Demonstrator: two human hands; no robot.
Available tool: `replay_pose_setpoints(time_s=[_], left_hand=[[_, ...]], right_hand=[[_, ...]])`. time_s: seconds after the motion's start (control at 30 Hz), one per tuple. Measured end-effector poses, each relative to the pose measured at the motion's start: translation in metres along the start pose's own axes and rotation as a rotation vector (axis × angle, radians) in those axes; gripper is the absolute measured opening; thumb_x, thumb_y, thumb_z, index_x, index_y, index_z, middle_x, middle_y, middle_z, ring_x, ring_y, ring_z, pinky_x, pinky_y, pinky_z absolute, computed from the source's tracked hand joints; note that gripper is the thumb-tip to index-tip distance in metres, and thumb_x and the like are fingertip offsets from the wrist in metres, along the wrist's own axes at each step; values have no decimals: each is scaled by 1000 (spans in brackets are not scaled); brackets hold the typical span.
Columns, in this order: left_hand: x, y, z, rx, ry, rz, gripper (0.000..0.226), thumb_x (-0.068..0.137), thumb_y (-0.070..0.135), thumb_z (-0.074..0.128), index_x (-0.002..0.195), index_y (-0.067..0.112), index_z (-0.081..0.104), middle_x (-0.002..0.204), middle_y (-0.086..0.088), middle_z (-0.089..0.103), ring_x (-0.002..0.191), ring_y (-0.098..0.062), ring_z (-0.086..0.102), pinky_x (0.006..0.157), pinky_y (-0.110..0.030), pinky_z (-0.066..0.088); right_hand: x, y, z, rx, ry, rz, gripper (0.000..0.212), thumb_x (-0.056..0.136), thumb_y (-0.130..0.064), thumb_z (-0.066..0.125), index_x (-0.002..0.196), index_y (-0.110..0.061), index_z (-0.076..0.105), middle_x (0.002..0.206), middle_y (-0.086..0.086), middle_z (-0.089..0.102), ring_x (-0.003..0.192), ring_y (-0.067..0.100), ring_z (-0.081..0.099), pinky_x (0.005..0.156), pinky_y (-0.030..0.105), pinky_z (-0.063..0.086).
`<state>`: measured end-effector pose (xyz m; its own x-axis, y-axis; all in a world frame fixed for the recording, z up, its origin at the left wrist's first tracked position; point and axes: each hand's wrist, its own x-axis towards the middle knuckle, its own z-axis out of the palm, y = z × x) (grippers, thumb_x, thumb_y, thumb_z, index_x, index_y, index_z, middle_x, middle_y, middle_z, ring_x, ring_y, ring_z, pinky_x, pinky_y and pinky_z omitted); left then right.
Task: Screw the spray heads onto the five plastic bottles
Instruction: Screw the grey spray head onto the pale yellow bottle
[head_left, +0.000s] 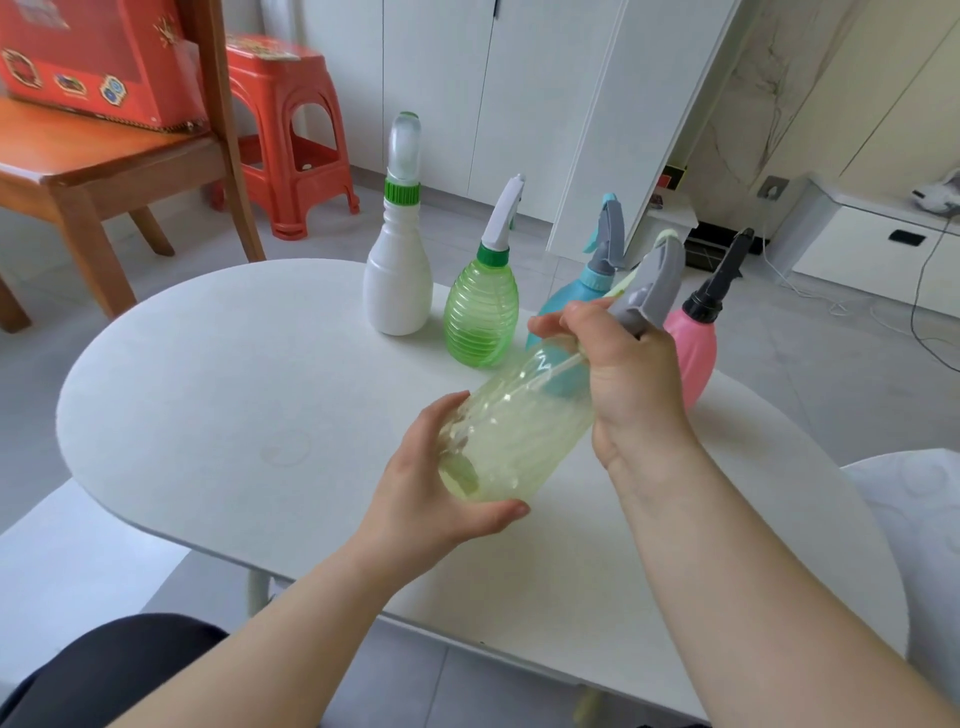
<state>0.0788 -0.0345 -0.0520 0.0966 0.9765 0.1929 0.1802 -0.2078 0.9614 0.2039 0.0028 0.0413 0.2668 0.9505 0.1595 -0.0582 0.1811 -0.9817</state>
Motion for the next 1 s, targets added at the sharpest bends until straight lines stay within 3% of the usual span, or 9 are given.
replay_pose_setpoints(time_s=[0.1,0.17,0.23,0.37,0.67,0.77,0.83,0.9,1.0], left_hand=[[6,10,-10,-431,-39,-197,72,51,27,79,113,36,44,105,11,56,85,6,61,70,-15,53],[9,12,-16,-814,-150,-435,60,57,55,54,112,30,54,102,2,63,85,-15,66,65,-37,59],[8,11,-20,-990,-270,-586,63,59,62,44,104,23,61,99,-8,68,83,-27,67,58,-42,59],[8,8,-21,-1021,-288,-658,62,58,58,47,102,14,57,88,-13,69,76,-29,67,49,-33,56],[9,5,-12,-975,-102,-436,46,55,42,60,96,21,57,89,-8,63,59,-20,67,44,-31,55],[9,6,-13,-913,-36,-316,60,37,44,74,92,24,62,87,-3,66,65,-19,68,46,-32,55],[9,8,-15,-858,4,-250,86,25,51,80,102,20,61,91,-3,66,70,-20,67,47,-33,55],[9,8,-17,-800,47,-217,94,36,44,73,120,11,48,102,-9,59,76,-23,65,50,-36,55],[9,4,-17,-782,99,-201,82,43,43,62,118,11,46,101,-7,59,85,-31,61,65,-41,50]], right_hand=[[2,-5,-3,128,-79,-49,9,64,-18,56,58,-20,50,50,-6,67,61,8,65,89,38,49],[3,-7,-4,207,-200,-73,11,68,-15,55,60,-20,49,52,-4,68,63,10,67,78,30,53],[3,-9,-5,227,-327,-67,11,70,-15,54,61,-21,52,58,-3,71,66,12,68,69,24,53],[6,-17,-7,134,-533,-19,13,71,-18,56,63,-24,65,72,-5,74,73,12,66,71,27,53],[3,-2,10,186,-78,-35,5,60,-13,54,58,-11,49,47,-3,65,64,15,68,94,40,48],[4,-2,13,274,0,16,12,55,-10,53,44,-15,52,43,-2,63,58,15,66,85,36,51],[5,-2,15,294,18,40,9,55,-9,52,47,-12,50,42,-2,62,57,15,65,79,32,53],[6,0,16,308,35,66,13,61,-5,53,51,-10,48,42,-2,62,55,13,65,70,27,55],[5,4,15,330,101,121,25,71,1,49,50,-11,46,42,-2,62,52,10,63,58,20,54]])
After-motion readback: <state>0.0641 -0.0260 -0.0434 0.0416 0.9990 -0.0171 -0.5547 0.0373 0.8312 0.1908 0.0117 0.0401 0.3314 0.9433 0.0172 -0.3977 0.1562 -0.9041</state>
